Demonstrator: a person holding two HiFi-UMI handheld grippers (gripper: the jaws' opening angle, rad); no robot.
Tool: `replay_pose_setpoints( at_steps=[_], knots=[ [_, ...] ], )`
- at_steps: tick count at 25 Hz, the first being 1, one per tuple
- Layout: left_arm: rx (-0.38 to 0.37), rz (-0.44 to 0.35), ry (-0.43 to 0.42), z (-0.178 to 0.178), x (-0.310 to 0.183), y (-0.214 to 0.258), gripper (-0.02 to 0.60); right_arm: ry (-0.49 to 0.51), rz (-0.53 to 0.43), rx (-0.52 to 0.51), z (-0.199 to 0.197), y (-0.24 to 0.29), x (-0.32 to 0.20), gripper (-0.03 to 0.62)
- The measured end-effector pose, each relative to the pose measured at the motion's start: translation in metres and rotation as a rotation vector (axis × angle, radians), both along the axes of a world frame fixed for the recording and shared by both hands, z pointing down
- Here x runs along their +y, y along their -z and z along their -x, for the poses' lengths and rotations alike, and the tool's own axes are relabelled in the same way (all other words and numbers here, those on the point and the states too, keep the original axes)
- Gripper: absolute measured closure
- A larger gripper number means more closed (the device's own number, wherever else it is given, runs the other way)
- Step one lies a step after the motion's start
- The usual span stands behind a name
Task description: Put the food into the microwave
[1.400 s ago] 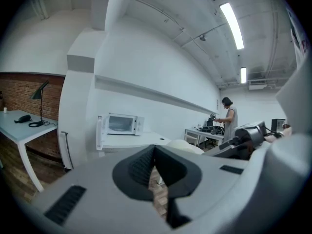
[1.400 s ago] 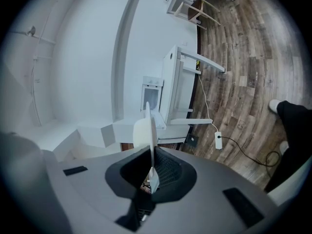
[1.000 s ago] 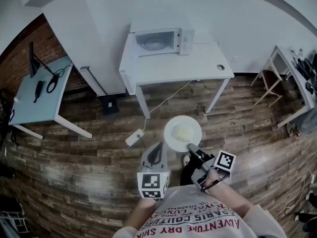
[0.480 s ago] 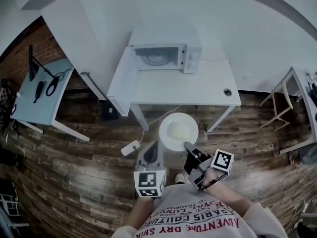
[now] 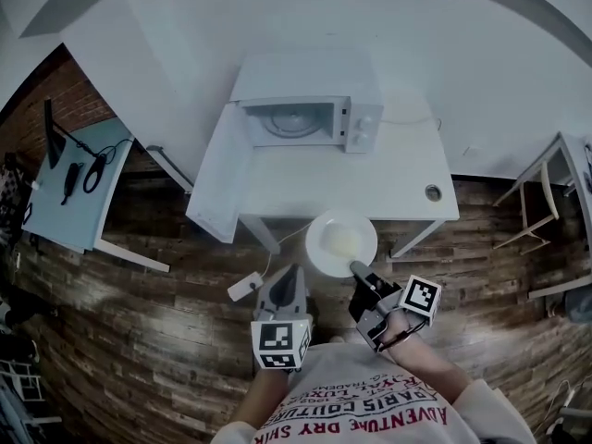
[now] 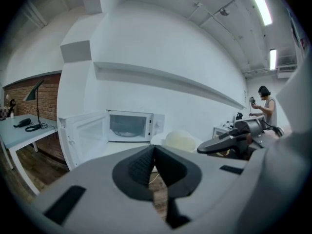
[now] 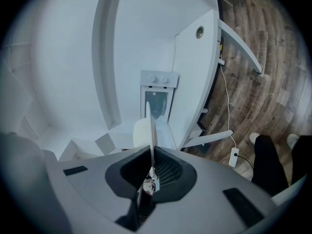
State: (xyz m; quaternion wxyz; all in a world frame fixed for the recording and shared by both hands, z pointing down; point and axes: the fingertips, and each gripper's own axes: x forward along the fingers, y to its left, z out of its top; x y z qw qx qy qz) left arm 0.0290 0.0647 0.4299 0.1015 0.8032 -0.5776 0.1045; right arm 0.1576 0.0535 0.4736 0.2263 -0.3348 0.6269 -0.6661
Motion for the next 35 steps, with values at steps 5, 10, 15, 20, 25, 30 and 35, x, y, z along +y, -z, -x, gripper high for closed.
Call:
replay_pose_setpoints(
  at_steps=[5,10,15,20,25,30,35],
  knots=[
    [0.015,0.001,-0.048,0.001,-0.061,-0.006,0.578,-0.043,0.001,0.007,0.002,-0.003,-0.052,0.571],
    [0.037,-0.015,-0.112,0.013,-0.138,0.004,0.578,-0.086,0.006,0.027,0.02,0.0,-0.116,0.571],
    [0.029,-0.031,-0.174,0.039,-0.215,0.017,0.578,-0.139,0.014,0.023,0.05,0.009,-0.181,0.571],
    [0.027,-0.023,-0.2,0.067,-0.267,0.016,0.578,-0.178,0.014,-0.007,0.077,0.012,-0.231,0.571],
    [0.043,0.01,-0.216,0.079,-0.294,0.006,0.578,-0.194,0.063,0.01,0.087,-0.001,-0.262,0.571],
    [0.037,0.029,-0.214,0.085,-0.313,-0.008,0.578,-0.173,0.089,0.023,0.095,-0.014,-0.298,0.571],
    [0.009,0.06,-0.166,0.089,-0.335,-0.023,0.577,-0.146,0.083,0.02,0.1,-0.032,-0.331,0.571]
  ],
)
